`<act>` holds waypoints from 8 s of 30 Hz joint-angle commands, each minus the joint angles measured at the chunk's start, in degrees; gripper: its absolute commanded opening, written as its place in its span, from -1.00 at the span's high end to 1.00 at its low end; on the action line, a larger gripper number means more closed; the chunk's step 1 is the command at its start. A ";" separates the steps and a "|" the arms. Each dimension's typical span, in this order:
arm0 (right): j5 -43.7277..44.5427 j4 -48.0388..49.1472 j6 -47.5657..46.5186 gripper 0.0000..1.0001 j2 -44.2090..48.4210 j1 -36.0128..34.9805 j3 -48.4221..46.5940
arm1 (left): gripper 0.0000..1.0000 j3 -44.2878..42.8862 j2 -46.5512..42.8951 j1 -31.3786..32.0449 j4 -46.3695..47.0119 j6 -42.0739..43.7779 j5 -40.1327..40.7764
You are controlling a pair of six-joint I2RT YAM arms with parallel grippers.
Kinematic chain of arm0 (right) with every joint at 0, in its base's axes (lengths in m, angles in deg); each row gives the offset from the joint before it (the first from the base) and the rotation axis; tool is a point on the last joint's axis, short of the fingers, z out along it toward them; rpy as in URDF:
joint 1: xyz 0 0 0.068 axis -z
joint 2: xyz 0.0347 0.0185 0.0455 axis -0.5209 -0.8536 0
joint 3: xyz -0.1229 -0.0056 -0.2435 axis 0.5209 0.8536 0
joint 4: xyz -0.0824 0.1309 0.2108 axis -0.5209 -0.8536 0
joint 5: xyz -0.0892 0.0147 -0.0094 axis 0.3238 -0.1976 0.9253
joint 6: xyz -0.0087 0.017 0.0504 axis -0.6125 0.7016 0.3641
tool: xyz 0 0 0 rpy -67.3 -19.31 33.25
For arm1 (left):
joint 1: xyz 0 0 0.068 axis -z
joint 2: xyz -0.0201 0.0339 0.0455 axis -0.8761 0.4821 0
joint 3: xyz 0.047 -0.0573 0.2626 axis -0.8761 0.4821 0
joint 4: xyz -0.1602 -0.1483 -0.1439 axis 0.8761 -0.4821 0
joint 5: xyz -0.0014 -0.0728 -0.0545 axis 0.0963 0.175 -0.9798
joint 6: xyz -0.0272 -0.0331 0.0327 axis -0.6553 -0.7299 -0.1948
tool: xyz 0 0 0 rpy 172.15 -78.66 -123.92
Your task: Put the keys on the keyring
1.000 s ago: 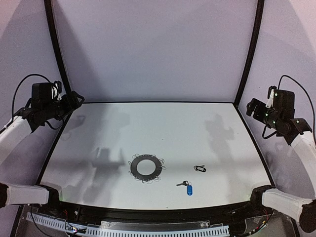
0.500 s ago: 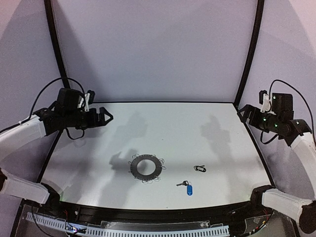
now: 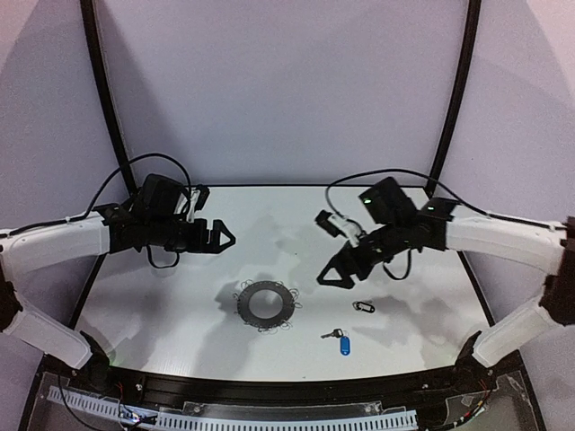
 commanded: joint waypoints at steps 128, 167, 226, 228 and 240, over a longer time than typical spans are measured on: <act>-15.12 13.91 -2.33 0.33 -6.15 -11.83 -18.98 | 0.98 -8.44 -6.37 15.88 0.92 19.05 -16.22; -8.27 23.05 -1.86 -0.68 -1.39 -11.83 -5.99 | 0.99 -9.49 -7.08 15.89 1.40 29.80 -26.89; 6.39 7.21 4.23 -0.53 2.47 -9.73 -3.42 | 0.98 3.23 -19.08 15.88 3.89 65.78 -30.46; 10.51 2.86 9.36 -0.53 2.37 -7.17 -2.55 | 0.98 3.83 -19.88 15.89 4.45 64.99 -30.15; 14.44 -11.72 41.72 -0.41 2.39 0.70 6.13 | 0.98 5.29 -20.33 15.89 6.01 61.00 -27.79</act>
